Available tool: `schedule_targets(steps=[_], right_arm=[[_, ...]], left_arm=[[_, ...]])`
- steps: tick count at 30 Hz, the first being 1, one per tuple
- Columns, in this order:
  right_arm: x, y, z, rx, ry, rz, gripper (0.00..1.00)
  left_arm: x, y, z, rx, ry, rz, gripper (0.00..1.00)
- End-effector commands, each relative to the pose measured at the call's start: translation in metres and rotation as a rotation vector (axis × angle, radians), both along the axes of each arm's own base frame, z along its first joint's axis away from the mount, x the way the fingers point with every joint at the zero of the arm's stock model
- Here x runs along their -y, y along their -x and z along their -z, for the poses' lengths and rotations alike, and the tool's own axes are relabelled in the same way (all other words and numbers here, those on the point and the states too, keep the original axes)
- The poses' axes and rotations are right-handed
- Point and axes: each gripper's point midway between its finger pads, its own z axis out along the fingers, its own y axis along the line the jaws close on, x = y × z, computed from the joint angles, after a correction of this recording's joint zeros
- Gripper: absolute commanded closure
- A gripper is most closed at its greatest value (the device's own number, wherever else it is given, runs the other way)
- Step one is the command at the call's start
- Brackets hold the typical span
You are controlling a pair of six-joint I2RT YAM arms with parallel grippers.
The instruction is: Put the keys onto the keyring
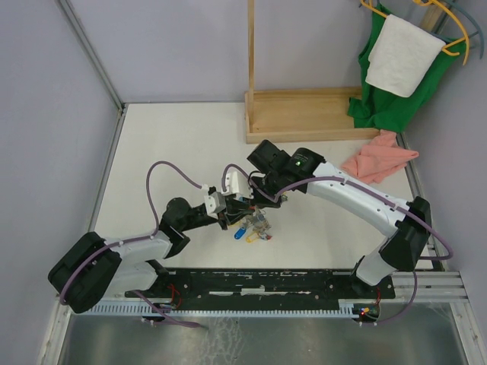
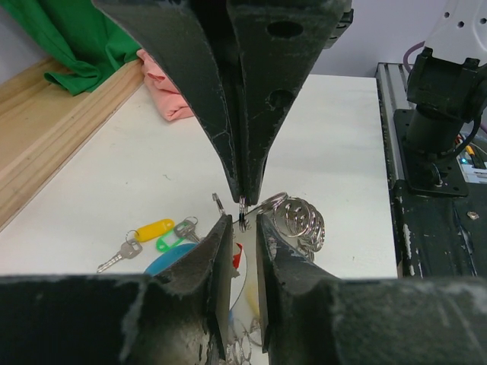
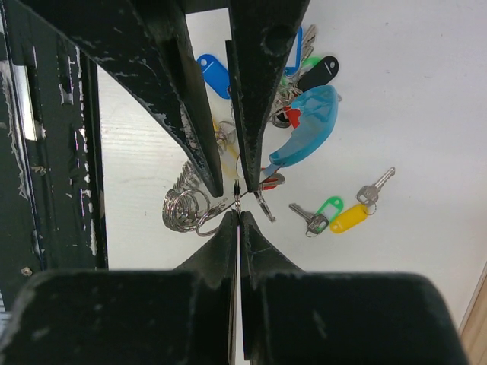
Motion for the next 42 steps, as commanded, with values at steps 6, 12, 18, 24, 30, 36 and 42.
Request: schedule_targets(steps=[6,12,18,24,30,36,42], right_arm=[[-0.02,-0.003,-0.028,0.055,-0.117,-0.035,0.99],[-0.017,-0.004,-0.03,0.085,-0.161,-0.018,0.92],[-0.002,-0.011,-0.037,0.057,-0.331,0.038,0.78],[0.003,-0.019,-0.036,0.085,-0.524,0.077,0.72],[-0.005,-0.024,-0.027,0.031,-0.589,0.089,0.64],[-0.022,-0.03,-0.024,-0.026,-0.634,0.086,0.59],[-0.034,-0.048,-0.018,-0.084,-0.628,0.177,0.58]], left_arm=[[0.006,-0.004,-0.017,0.032,0.051,0.006,0.87],[0.002,-0.004,-0.019,0.045,0.063,-0.013,0.97],[-0.008,-0.002,-0.024,0.073,0.116,-0.056,0.97],[-0.015,0.001,-0.03,0.105,0.169,-0.075,0.97],[-0.013,0.004,-0.03,0.119,0.172,-0.052,0.97],[-0.011,0.008,-0.029,0.127,0.161,-0.025,0.97],[-0.01,0.013,-0.026,0.142,0.139,0.003,0.97]])
